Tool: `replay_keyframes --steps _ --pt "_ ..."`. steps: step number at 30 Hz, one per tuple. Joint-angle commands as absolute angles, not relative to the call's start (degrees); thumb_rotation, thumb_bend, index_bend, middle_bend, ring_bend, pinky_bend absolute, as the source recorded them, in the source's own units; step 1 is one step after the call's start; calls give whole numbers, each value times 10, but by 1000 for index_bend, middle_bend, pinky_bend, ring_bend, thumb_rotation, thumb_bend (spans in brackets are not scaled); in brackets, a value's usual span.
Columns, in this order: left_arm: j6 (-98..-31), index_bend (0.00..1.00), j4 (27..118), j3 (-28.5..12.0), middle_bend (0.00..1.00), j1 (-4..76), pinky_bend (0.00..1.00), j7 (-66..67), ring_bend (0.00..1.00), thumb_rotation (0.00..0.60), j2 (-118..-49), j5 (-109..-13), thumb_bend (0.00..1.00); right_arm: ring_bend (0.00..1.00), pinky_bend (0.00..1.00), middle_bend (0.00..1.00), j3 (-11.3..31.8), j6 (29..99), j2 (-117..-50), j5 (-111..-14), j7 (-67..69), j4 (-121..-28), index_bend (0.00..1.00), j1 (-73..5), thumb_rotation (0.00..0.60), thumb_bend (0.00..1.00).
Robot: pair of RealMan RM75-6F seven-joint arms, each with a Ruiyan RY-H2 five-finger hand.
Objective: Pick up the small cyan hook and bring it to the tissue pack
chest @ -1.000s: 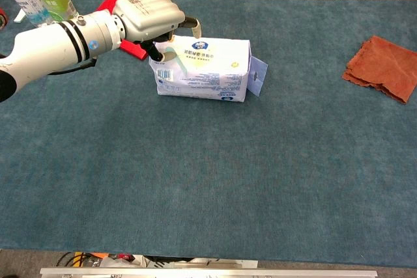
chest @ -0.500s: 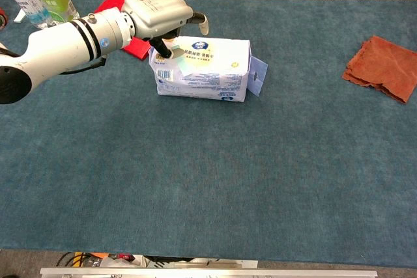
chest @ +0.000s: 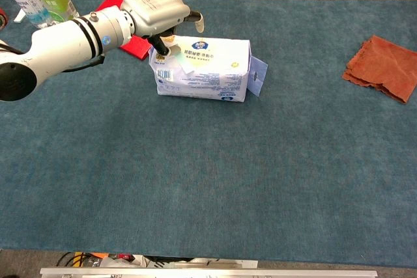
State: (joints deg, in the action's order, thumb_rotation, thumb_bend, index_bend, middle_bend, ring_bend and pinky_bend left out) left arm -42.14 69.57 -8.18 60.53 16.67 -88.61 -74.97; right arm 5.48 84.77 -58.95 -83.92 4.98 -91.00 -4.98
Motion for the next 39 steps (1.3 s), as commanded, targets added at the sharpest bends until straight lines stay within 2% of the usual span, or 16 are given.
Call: replay_keyframes --steps 1,11,20,39 --pt "-419 252 693 -80 962 606 972 171 1000 600 -889 -748 346 261 324 332 55 848 -589 -839 51 -910 173 -49 600 436" --pt "-419 251 693 -72 960 607 971 192 1000 600 -892 -747 346 261 324 332 54 853 -588 -842 53 -910 172 -46 600 436" --pt "-423 252 705 -85 960 606 971 180 1000 600 -887 -733 346 261 324 332 55 860 -586 -843 56 -910 172 -41 600 435" --pt "-414 253 674 -74 959 609 971 197 1000 600 -898 -728 345 261 324 332 56 861 -586 -843 52 -914 172 -39 600 435"
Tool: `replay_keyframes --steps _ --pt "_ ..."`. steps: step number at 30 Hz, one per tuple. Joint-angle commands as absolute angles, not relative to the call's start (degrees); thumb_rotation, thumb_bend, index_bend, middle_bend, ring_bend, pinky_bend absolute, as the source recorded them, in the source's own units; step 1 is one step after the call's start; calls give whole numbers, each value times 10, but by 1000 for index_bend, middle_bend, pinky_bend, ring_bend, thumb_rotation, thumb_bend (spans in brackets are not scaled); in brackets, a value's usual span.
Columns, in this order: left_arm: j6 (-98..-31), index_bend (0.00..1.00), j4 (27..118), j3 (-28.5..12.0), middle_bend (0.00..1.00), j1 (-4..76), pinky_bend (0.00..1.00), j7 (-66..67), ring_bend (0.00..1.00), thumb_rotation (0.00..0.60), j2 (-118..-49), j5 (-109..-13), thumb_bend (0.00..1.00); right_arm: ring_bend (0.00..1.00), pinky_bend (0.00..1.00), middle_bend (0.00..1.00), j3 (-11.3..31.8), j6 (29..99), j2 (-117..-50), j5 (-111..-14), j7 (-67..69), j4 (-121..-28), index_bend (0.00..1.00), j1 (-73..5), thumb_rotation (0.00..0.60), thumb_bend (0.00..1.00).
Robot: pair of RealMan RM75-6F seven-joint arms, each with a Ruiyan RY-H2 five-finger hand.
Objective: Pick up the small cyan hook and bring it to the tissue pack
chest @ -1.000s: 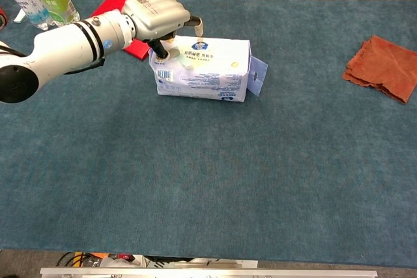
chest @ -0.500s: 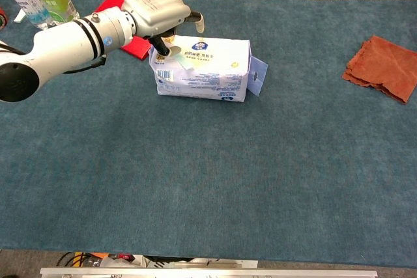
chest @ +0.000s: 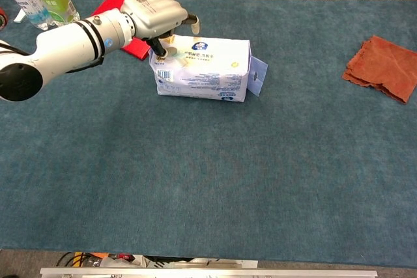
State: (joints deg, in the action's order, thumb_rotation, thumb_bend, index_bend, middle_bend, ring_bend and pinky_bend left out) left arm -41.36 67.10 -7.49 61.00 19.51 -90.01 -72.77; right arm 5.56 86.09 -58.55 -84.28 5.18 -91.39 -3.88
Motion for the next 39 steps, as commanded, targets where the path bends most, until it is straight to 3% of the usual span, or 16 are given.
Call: replay_keyframes --steps 1,39 --pt "-415 253 676 -74 959 609 971 197 1000 600 -897 -728 345 261 324 332 56 862 -586 -844 52 -914 172 -38 600 435" --pt "-412 255 658 -81 959 620 971 201 1000 600 -923 -718 346 261 324 332 56 870 -581 -841 57 -912 169 -28 600 436"
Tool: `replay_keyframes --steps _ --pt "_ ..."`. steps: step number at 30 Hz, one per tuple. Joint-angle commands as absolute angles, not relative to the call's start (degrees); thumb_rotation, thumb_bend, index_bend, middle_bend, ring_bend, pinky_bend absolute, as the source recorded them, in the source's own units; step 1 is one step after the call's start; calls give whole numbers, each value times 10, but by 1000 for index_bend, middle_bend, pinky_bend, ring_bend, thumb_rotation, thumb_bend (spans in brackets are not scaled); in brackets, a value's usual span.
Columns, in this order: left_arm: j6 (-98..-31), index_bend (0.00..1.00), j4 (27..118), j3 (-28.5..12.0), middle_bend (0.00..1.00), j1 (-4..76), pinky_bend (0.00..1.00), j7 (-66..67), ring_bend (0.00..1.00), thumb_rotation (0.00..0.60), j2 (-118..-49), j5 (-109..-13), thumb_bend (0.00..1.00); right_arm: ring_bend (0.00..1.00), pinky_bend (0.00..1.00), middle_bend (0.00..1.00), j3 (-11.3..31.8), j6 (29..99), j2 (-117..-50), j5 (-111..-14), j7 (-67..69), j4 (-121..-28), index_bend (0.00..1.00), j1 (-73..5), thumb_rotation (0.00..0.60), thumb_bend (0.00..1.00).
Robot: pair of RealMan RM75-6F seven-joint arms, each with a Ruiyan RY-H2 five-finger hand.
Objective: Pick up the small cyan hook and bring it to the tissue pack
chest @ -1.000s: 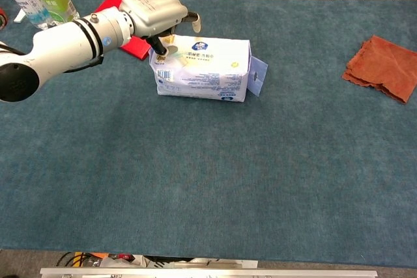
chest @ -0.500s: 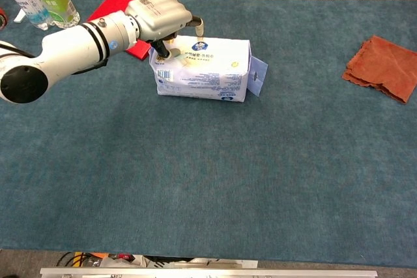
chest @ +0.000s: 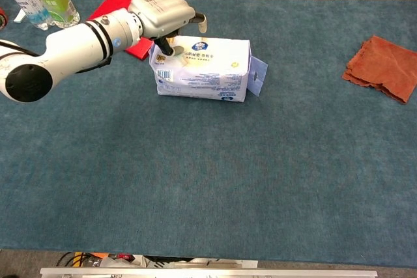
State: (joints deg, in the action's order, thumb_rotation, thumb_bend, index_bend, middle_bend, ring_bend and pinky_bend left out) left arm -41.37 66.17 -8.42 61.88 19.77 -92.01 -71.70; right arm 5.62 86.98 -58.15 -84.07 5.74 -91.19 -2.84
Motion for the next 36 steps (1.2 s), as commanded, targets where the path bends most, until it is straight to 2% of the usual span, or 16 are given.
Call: replay_keyframes --steps 1,16,36 --pt "-412 255 655 -80 959 620 971 203 1000 600 -925 -719 346 261 324 332 56 870 -581 -841 57 -912 169 -28 600 435" --pt "-428 255 691 -79 958 612 971 203 1000 600 -909 -725 346 260 325 332 55 870 -583 -846 61 -911 168 -28 600 436" --pt "-426 255 677 -86 954 611 970 205 1000 600 -913 -709 346 260 324 332 56 872 -582 -845 59 -912 168 -25 600 436"
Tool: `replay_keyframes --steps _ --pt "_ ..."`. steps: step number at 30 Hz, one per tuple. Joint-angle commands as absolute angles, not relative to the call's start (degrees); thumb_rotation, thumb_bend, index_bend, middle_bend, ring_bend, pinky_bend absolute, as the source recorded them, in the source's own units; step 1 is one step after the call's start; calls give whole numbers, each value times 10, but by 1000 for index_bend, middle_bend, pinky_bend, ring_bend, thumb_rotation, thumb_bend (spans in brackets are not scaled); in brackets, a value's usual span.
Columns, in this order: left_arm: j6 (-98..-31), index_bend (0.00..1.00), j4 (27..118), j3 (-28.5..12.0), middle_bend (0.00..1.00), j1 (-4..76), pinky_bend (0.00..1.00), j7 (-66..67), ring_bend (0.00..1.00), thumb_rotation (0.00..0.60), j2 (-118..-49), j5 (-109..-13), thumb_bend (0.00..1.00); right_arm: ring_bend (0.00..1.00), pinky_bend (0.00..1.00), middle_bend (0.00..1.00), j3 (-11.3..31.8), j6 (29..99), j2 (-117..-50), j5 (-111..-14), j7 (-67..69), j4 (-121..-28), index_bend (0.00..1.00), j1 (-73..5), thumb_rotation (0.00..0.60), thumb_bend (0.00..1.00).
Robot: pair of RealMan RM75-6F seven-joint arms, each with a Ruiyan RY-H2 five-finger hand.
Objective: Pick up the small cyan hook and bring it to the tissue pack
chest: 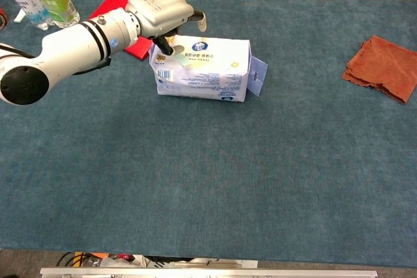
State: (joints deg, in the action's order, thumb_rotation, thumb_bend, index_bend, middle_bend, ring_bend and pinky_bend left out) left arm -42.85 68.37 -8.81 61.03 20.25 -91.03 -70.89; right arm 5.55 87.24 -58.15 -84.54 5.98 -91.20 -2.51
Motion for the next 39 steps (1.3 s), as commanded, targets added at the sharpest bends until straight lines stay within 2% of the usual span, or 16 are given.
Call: replay_keyframes --steps 1,11,39 --pt "-425 255 674 -85 954 611 970 206 1000 600 -914 -708 346 261 324 332 56 872 -582 -845 59 -912 168 -25 600 436" --pt "-419 255 651 -78 953 610 970 208 1000 600 -923 -708 346 260 325 332 56 872 -581 -845 54 -917 168 -25 600 437" --pt "-436 255 680 -81 950 603 970 208 1000 600 -913 -716 346 260 325 332 55 874 -580 -847 60 -914 164 -23 600 436"
